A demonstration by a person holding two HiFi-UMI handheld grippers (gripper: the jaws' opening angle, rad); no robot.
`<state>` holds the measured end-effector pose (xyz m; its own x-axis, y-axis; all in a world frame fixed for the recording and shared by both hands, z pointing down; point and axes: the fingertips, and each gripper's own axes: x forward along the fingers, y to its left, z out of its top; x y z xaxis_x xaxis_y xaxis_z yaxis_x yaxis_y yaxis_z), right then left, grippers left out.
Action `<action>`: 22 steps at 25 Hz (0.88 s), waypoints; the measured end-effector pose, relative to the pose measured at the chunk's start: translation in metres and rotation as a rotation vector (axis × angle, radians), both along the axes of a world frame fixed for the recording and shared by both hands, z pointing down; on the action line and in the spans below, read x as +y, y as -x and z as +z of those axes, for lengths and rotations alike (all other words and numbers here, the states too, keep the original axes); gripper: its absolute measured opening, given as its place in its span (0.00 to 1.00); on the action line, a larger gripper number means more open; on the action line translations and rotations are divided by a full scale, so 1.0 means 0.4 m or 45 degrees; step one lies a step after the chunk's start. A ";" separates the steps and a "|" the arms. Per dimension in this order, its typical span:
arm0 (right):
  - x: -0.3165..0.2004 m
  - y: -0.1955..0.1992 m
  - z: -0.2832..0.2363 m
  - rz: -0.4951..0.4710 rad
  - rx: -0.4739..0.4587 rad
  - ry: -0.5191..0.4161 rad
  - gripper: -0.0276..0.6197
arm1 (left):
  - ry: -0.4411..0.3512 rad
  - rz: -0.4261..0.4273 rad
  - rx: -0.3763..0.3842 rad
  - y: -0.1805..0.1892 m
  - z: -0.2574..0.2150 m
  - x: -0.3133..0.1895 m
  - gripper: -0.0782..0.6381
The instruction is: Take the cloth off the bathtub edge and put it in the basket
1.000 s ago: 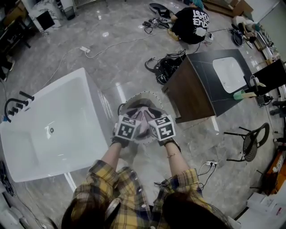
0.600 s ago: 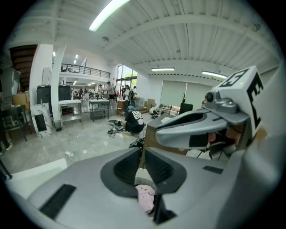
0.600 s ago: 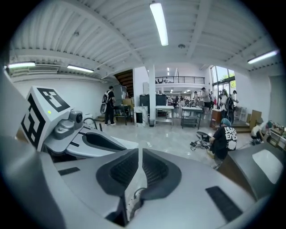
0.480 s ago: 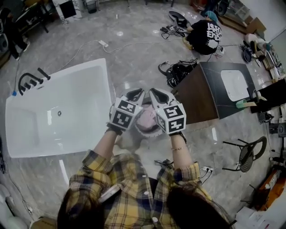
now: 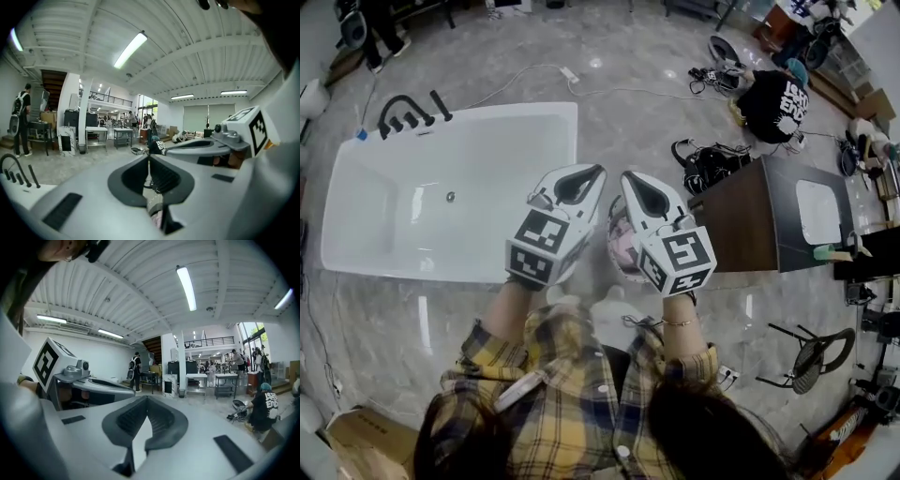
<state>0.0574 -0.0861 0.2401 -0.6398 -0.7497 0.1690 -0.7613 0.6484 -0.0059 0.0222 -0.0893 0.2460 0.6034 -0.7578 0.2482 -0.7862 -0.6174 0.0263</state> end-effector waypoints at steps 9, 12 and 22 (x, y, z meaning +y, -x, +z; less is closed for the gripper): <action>0.077 0.207 -0.127 -0.152 -0.068 -0.162 0.07 | -0.178 -0.098 0.076 0.199 -0.119 0.099 0.13; 0.090 0.248 -0.135 -0.181 -0.088 -0.170 0.07 | -0.226 -0.136 0.088 0.243 -0.138 0.116 0.13; 0.110 0.313 -0.129 -0.196 -0.083 -0.179 0.07 | -0.245 -0.150 0.117 0.299 -0.135 0.138 0.13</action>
<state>-0.0677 -0.0420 0.1885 -0.7549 -0.6554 0.0241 -0.6541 0.7550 0.0465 -0.0973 -0.0343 0.1920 0.5217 -0.8522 0.0404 -0.8527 -0.5224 -0.0080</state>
